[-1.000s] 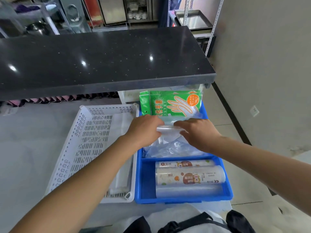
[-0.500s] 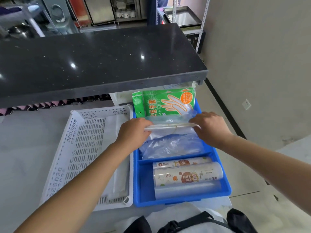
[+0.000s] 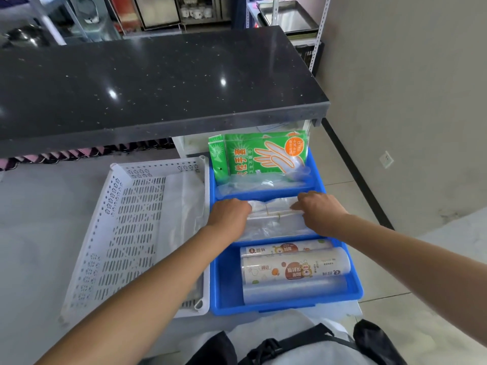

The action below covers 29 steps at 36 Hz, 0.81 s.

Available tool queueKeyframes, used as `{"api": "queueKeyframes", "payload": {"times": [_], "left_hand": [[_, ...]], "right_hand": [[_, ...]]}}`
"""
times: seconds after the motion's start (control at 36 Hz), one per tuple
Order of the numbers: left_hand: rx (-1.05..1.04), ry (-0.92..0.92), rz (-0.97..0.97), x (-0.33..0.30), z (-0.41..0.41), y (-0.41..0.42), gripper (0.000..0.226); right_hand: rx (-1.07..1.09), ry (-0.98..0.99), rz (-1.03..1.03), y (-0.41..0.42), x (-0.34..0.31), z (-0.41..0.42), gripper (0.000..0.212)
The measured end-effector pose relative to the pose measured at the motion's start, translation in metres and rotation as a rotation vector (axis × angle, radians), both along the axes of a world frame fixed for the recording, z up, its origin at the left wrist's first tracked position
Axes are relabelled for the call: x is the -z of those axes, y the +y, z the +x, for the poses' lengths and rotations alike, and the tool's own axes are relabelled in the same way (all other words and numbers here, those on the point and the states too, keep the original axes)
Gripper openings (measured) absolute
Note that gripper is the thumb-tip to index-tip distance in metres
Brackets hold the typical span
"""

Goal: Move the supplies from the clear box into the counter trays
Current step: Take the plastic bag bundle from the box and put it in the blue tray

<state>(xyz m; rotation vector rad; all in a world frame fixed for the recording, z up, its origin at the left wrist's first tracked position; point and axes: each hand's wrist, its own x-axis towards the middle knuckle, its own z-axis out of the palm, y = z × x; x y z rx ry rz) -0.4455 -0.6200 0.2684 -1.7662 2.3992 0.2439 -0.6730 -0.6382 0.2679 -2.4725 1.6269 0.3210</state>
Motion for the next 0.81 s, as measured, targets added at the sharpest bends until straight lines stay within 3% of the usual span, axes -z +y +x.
{"api": "queueKeyframes", "payload": {"times": [0.19, 0.42, 0.53, 0.67, 0.81], "left_hand": [[0.005, 0.099, 0.252, -0.019, 0.015, -0.014, 0.005], [-0.111, 0.182, -0.110, -0.014, 0.014, -0.020, 0.035], [-0.095, 0.228, -0.273, -0.006, 0.014, -0.019, 0.037], [-0.009, 0.314, -0.368, 0.001, 0.016, -0.009, 0.040], [-0.018, 0.352, -0.300, 0.005, 0.011, -0.008, 0.039]], "right_hand": [[0.029, -0.012, 0.233, -0.019, -0.026, -0.008, 0.041], [0.164, -0.052, -0.087, -0.031, -0.023, -0.001, 0.038], [0.180, -0.103, -0.220, -0.030, -0.011, 0.003, 0.038], [0.106, -0.163, -0.339, -0.015, 0.005, 0.000, 0.036], [0.084, -0.186, -0.342, -0.010, 0.009, -0.001, 0.024]]}}
